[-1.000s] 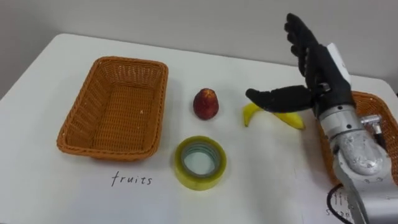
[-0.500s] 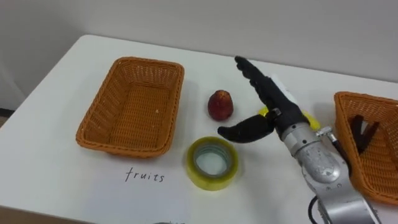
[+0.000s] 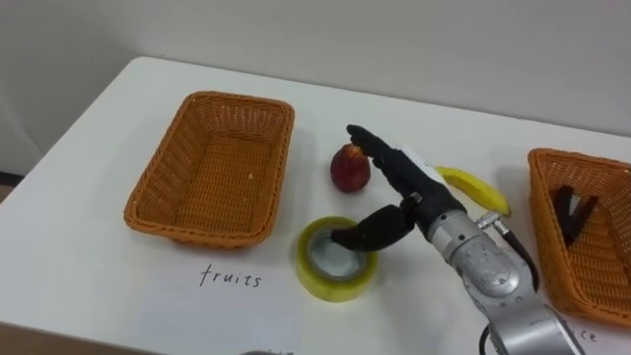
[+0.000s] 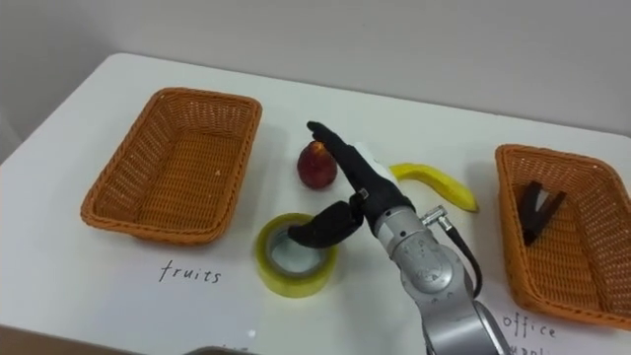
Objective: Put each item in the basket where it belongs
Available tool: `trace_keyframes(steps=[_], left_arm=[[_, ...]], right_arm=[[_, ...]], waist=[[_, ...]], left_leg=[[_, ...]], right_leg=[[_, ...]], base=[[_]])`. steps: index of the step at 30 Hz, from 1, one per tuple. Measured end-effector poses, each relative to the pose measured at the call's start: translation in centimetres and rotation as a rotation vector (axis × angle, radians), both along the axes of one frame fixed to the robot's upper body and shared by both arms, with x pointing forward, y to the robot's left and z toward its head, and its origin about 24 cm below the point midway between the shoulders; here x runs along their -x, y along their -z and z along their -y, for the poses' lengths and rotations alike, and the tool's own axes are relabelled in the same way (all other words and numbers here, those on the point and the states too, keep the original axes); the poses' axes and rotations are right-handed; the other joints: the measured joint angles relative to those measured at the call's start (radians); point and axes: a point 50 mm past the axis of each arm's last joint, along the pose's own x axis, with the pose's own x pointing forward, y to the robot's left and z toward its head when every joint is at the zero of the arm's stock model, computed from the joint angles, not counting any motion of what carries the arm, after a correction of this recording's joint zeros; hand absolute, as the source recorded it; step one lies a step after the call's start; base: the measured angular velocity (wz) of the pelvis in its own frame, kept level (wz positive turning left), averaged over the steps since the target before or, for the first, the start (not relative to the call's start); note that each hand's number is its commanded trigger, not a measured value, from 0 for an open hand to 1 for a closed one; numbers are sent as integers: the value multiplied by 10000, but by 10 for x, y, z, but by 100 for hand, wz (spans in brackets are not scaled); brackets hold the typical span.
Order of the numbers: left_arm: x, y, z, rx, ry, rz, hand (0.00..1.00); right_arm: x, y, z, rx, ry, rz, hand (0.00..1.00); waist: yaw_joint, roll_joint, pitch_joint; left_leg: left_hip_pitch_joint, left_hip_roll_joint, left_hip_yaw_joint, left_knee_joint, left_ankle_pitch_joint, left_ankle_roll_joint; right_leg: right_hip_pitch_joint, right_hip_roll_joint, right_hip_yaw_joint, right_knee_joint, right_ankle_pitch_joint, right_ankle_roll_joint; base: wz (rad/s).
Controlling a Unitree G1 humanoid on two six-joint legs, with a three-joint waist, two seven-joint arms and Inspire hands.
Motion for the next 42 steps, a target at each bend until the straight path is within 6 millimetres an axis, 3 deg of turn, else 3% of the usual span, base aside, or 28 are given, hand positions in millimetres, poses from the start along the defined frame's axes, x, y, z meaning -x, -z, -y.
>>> trace_keyframes(steps=[15,21,42], left_arm=[[-6,0,-1,-21,55,99,0],[-13,-2,-2,-37,35,435,0],[-9,-1,-2,72,86,217,0]], right_arm=[[1,3,-7,641,-152,-108,0],[1,8,-7,910,-56,-121,0],[3,18,-12,1577,-609,-200,0]], waist=[[-13,-52,39],[-10,-183,117],[-32,-194,75]], left_leg=[[1,3,-25,-76,-1,1],[7,5,-25,-63,-1,1],[8,1,-96,-4,-3,2]], right_leg=[[-16,7,-44,7,5,9],[0,10,-21,9,5,9],[36,8,-74,17,12,13]], base=[[0],[0],[1]])
